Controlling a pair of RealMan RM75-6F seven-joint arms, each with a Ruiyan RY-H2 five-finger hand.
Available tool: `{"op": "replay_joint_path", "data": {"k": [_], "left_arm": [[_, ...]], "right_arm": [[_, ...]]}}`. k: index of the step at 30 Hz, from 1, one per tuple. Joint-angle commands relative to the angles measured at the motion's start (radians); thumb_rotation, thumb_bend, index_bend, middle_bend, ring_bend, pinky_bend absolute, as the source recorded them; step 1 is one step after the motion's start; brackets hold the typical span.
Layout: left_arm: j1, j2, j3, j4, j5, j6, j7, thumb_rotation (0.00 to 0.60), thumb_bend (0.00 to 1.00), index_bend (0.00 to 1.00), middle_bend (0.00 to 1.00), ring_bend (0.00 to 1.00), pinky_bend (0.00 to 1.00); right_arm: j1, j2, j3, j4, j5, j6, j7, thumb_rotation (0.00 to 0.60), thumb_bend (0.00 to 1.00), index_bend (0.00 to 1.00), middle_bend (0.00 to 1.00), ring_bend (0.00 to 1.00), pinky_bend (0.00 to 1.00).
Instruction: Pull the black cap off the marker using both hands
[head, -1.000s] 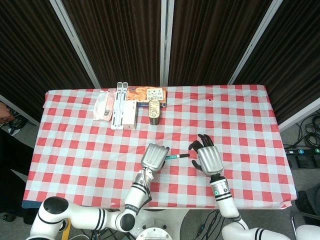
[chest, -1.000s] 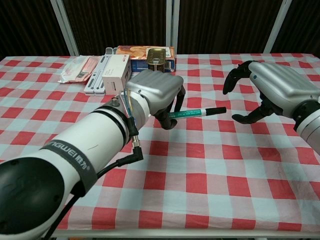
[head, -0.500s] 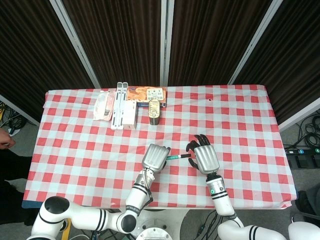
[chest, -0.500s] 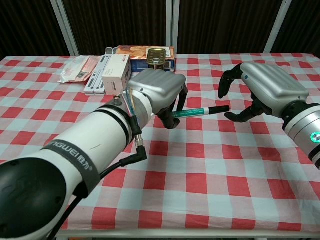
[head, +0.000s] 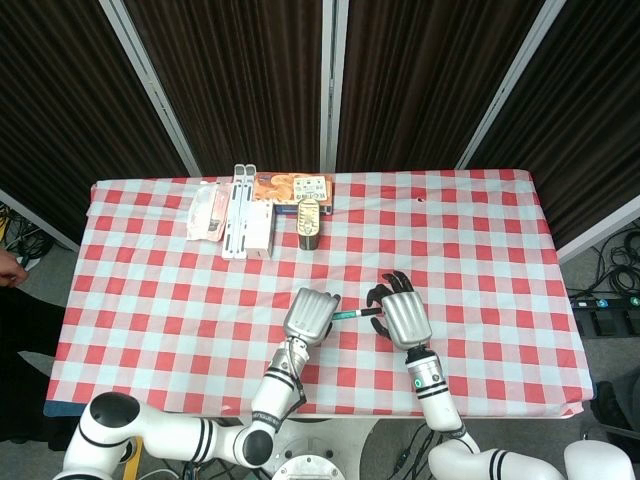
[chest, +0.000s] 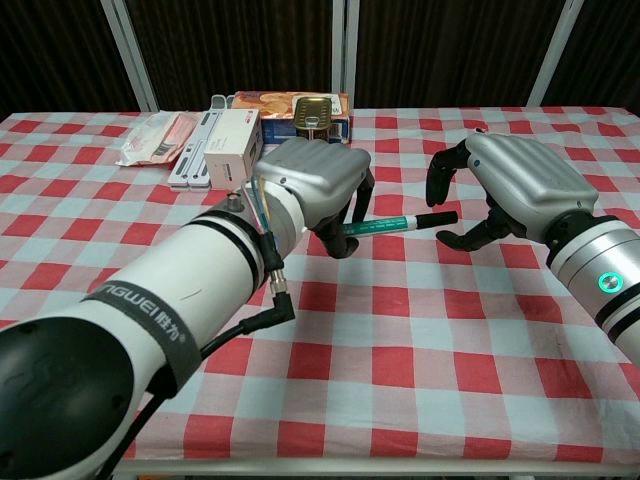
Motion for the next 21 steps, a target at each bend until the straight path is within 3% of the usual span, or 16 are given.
{"op": "replay_joint_path", "data": {"k": [1, 21], "left_arm": [[-0.002, -0.001, 0.000, 0.001, -0.002, 0.000, 0.001, 0.600, 0.39, 0.53, 0.56, 0.97, 0.90], [-0.005, 0.004, -0.004, -0.008, -0.003, 0.005, -0.006, 0.600, 0.39, 0.53, 0.56, 0.97, 0.90]], "right_arm": [[0.003, -0.006, 0.000, 0.005, 0.000, 0.001, 0.005, 0.600, 0.14, 0.53, 0.48, 0.21, 0.17], [0.018, -0.025, -0.003, 0.027, -0.009, 0.013, 0.027, 0.600, 0.20, 0.56, 0.52, 0.23, 0.20]]}}
